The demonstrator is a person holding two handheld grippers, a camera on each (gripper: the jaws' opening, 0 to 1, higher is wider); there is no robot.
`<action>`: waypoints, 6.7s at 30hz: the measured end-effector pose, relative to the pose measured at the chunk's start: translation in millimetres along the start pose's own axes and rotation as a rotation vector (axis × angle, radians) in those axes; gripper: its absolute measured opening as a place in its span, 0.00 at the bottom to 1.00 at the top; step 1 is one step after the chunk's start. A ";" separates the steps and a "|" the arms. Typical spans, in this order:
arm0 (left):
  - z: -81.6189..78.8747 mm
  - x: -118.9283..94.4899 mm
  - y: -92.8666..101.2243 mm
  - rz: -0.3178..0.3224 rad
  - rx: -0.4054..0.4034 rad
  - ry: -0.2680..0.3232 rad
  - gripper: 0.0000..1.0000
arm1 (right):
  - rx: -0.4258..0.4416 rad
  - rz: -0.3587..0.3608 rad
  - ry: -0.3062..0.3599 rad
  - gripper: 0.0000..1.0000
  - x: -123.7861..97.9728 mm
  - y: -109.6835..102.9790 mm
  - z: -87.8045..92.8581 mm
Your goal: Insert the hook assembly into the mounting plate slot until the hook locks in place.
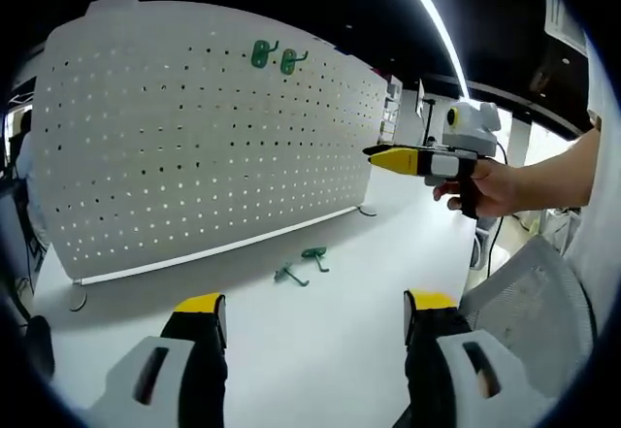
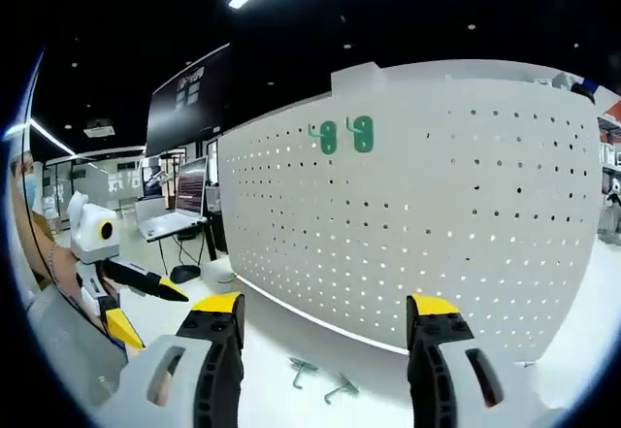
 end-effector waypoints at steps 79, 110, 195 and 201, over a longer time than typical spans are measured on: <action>-7.6 25.8 -12.1 0.060 0.097 -0.117 0.78 | 0.110 0.024 -0.263 0.67 -79.7 -2.7 81.4; -0.9 83.3 -39.6 0.197 0.379 -0.346 0.77 | 0.105 0.007 -0.295 0.67 -80.4 -6.6 84.6; 27.1 191.0 -25.5 0.424 0.660 -0.644 0.70 | 0.135 0.011 -0.325 0.66 -86.1 -6.6 89.3; 26.8 191.6 -25.8 0.421 0.657 -0.641 0.67 | 0.140 0.019 -0.320 0.66 -87.1 -5.4 88.3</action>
Point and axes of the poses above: the point that each gripper's makers call its tool centre point, and the gripper's own axes: x roughly forward along the fingers, y roughly to its right, z roughly out of its underside, the point moved 5 cm from there along -x, roughly backward along the fingers, and after that the axes turned 5 degrees about -z, right-handed, at the moved point
